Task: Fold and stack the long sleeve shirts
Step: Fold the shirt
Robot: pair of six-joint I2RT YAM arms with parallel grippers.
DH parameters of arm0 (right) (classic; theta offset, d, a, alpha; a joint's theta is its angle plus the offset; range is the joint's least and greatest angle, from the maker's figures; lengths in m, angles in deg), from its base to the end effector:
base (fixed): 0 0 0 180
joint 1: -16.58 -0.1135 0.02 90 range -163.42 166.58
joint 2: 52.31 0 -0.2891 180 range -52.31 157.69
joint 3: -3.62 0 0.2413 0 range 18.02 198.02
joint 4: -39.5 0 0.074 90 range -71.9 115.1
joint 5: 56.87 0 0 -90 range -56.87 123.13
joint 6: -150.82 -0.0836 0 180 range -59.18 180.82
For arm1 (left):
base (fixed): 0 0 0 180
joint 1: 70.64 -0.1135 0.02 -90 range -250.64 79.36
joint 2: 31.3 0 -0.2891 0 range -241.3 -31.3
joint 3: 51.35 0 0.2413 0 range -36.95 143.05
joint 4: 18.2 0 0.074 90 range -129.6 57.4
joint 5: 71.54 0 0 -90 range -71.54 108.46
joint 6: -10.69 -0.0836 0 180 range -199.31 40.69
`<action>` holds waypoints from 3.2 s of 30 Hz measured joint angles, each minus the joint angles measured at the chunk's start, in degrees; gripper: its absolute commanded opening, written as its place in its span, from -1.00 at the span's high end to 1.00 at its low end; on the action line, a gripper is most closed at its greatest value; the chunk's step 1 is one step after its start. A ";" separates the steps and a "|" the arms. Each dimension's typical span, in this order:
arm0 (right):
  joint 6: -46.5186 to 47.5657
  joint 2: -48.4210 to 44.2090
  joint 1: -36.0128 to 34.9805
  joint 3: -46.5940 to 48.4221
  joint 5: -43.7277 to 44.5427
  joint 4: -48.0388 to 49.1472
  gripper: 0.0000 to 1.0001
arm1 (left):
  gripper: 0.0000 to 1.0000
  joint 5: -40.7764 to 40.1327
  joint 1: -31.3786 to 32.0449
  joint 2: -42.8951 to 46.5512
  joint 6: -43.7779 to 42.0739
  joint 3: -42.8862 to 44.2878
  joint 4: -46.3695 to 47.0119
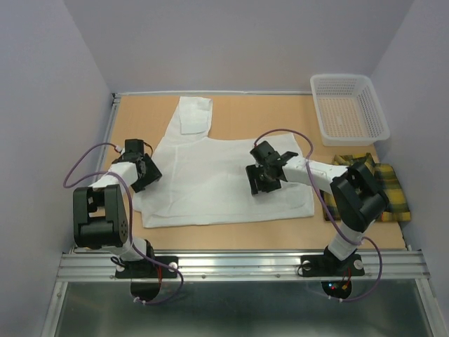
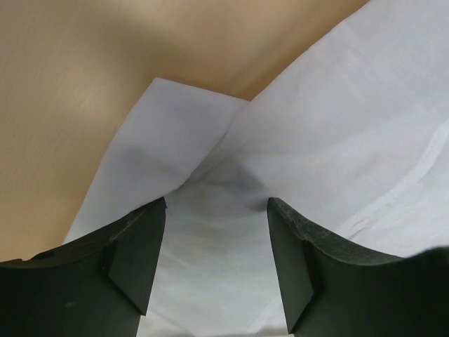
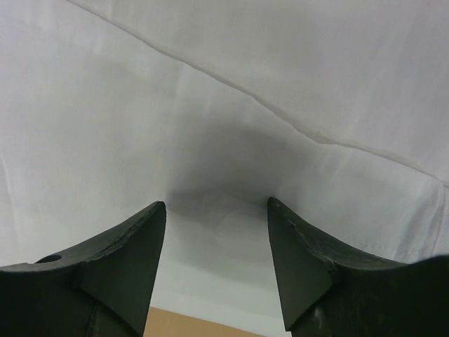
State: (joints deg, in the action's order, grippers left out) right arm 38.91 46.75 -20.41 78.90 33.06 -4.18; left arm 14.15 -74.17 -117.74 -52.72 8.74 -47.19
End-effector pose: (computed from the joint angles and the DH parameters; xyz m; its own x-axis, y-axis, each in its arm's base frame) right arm 0.2769 0.2087 0.1561 -0.9091 -0.2176 -0.3552 -0.2833 0.9482 0.1441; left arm 0.3068 0.0252 0.1655 -0.6876 -0.4896 -0.5362 -0.4605 0.8650 -0.1993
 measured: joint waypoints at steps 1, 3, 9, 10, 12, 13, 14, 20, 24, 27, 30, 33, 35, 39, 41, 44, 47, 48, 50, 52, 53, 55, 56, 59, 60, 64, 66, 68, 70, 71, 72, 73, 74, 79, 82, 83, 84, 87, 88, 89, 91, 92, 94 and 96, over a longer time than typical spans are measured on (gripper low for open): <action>0.00 -0.02 -0.33 0.00 -0.55 -0.24 -0.33 | -0.43 -0.07 -0.15 0.48 0.00 -0.28 -0.74; 0.07 -0.07 -0.61 0.17 -0.98 -0.83 -0.35 | -0.45 -0.20 -0.59 1.14 0.00 -0.33 -3.15; 3.78 0.70 -0.13 6.23 1.01 -8.55 -0.37 | -0.54 -0.20 -0.72 1.11 -1.46 6.27 -8.83; 4.83 0.85 0.17 7.93 1.46 -9.38 -0.38 | -0.54 -0.11 -0.72 1.05 -2.03 8.87 -8.63; 7.52 1.66 2.34 14.27 2.49 -10.86 -0.37 | -0.54 1.03 -0.72 0.42 -3.15 13.11 -7.76; 8.50 1.90 3.28 16.35 2.75 -10.86 -0.37 | -0.54 2.05 -0.72 -0.52 -3.85 15.96 -7.37; 9.53 2.29 4.63 18.80 3.04 -10.95 -0.37 | -0.54 2.82 -0.72 -1.62 -4.33 17.90 -6.62; 13.35 6.36 16.74 29.51 2.56 -9.53 -0.35 | -0.45 7.72 -0.72 -16.00 -7.87 31.50 -5.35; 13.55 8.52 21.57 29.77 1.01 -8.37 -0.35 | -0.40 12.00 -0.70 -26.53 -9.05 37.88 -5.77; 13.49 9.22 21.20 29.38 -0.87 -7.13 -0.35 | -0.39 13.16 -0.70 -30.21 -9.77 39.65 -6.51; 13.18 9.22 20.37 28.35 -2.12 -5.73 -0.35 | -0.39 13.84 -0.70 -31.93 -10.86 41.55 -7.17; 12.81 9.22 19.87 27.10 -3.30 -4.92 -0.35 | -0.33 14.97 -0.70 -33.48 -11.91 44.48 -7.13; 12.46 9.22 19.76 26.43 -3.65 -4.52 -0.35 | -0.25 15.63 -0.70 -34.38 -12.57 45.31 -6.82; 11.98 9.22 19.76 25.92 -3.52 -4.04 -0.35 | -0.15 16.81 -0.68 -35.19 -13.88 45.42 -6.88; 11.89 9.22 19.76 25.73 -3.37 -3.56 -0.35 | -0.04 17.31 -0.66 -35.21 -14.21 45.40 -6.91; 11.85 9.22 19.76 25.64 -3.19 -3.30 -0.35 | 0.03 17.68 -0.46 -35.21 -14.53 44.89 -6.36; 11.85 9.22 19.76 25.64 -2.95 -3.21 -0.35 | 0.06 17.79 -0.15 -35.23 -14.78 44.78 -5.92; 11.85 9.22 19.76 25.64 -2.86 -3.23 -0.35 | 0.09 17.79 0.02 -35.30 -14.91 44.78 -5.73; 11.85 9.22 19.76 25.64 -2.49 -3.21 -0.35 | 0.22 17.84 0.31 -35.45 -15.19 44.78 -5.31; 11.87 9.22 19.76 25.64 -2.01 -3.21 -0.35 | 0.33 17.84 0.48 -35.65 -15.39 44.78 -4.87; 11.87 9.25 19.76 25.64 -1.73 -3.23 -0.35 | 0.43 17.81 0.55 -35.71 -15.43 44.78 -4.55; 11.96 9.35 20.04 25.66 -0.85 -3.21 -0.34 | 0.64 17.81 0.57 -35.85 -15.65 44.78 -4.31; 12.04 9.44 20.09 25.70 -0.50 -3.21 -0.33 | 0.73 17.84 0.57 -35.98 -15.76 44.78 -4.17; 12.50 10.58 20.50 26.16 0.70 -3.04 -0.29 | 0.91 17.92 0.55 -36.17 -15.89 44.81 -3.80; 12.74 11.26 20.81 26.51 1.29 -3.06 -0.29 | 0.96 17.90 0.57 -36.20 -15.87 44.81 -3.82; 13.99 13.40 22.40 28.20 2.97 -3.10 -0.27 | 0.97 18.01 0.59 -36.17 -16.02 44.81 -3.76; 14.43 14.36 23.26 29.51 3.43 -3.10 -0.23 | 0.97 17.99 0.63 -36.17 -16.02 44.81 -3.76; 14.99 15.58 24.35 31.39 3.87 -2.99 -0.18 | 0.97 17.68 0.83 -36.17 -16.04 44.81 -3.76; 15.72 16.98 25.29 33.57 4.04 -2.97 -0.12 | 0.97 17.38 1.16 -36.20 -16.09 44.89 -3.65; 16.35 17.92 25.81 34.91 4.02 -2.84 -0.11 | 0.97 17.25 1.33 -36.20 -16.15 44.94 -3.65; 16.81 18.75 26.27 36.02 4.00 -2.71 -0.10 | 0.97 16.98 1.66 -36.26 -16.22 45.05 -3.65; 17.46 19.63 26.82 37.20 3.87 -2.54 -0.10 | 0.97 16.85 1.90 -36.33 -16.26 45.13 -3.65; 18.29 20.48 27.26 38.16 3.21 -2.29 -0.10 | 0.96 16.70 2.14 -36.39 -16.26 45.24 -3.63; 22.36 22.73 28.79 39.39 0.02 -2.03 -0.11 | 0.97 15.89 2.78 -36.44 -16.26 45.42 -3.65; 24.98 23.76 29.46 39.39 -2.51 -2.03 -0.12 | 0.97 15.82 2.78 -36.46 -16.20 45.42 -3.67; 25.40 24.02 29.49 39.39 -3.02 -2.01 -0.12 | 0.97 15.80 2.78 -36.46 -16.17 45.44 -3.67; 26.08 24.30 29.55 39.39 -3.69 -2.01 -0.12 | 0.97 15.72 2.80 -36.46 -16.15 45.46 -3.69; 27.58 25.14 29.59 39.39 -5.73 -2.03 -0.11 | 0.97 15.50 2.82 -36.46 -15.98 45.48 -3.72; 28.04 25.40 29.59 39.39 -6.34 -2.03 -0.11 | 0.97 15.39 2.82 -36.46 -15.91 45.55 -3.80; 28.50 25.68 29.75 39.39 -6.97 -2.01 -0.10 | 0.97 15.26 2.82 -36.48 -15.82 45.57 -3.82; 29.38 26.18 29.79 39.39 -8.22 -2.01 -0.07 | 0.97 15.04 2.82 -36.52 -15.76 45.75 -4.02; 29.68 26.32 29.81 39.39 -8.59 -2.01 -0.05 | 0.97 14.91 2.82 -36.52 -15.67 45.79 -4.09; 30.34 26.80 29.86 39.39 -9.42 -2.01 0.02 | 0.97 14.62 2.86 -36.54 -15.58 45.81 -4.13; 31.06 27.04 29.92 39.39 -10.14 -2.01 0.03 | 0.98 14.38 2.95 -36.54 -15.56 45.83 -4.15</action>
State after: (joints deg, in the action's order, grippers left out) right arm 69.97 73.79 9.51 118.29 22.92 -6.19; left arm 28.53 -71.22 -154.28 -68.28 54.57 -51.34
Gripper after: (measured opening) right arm 0.498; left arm 0.047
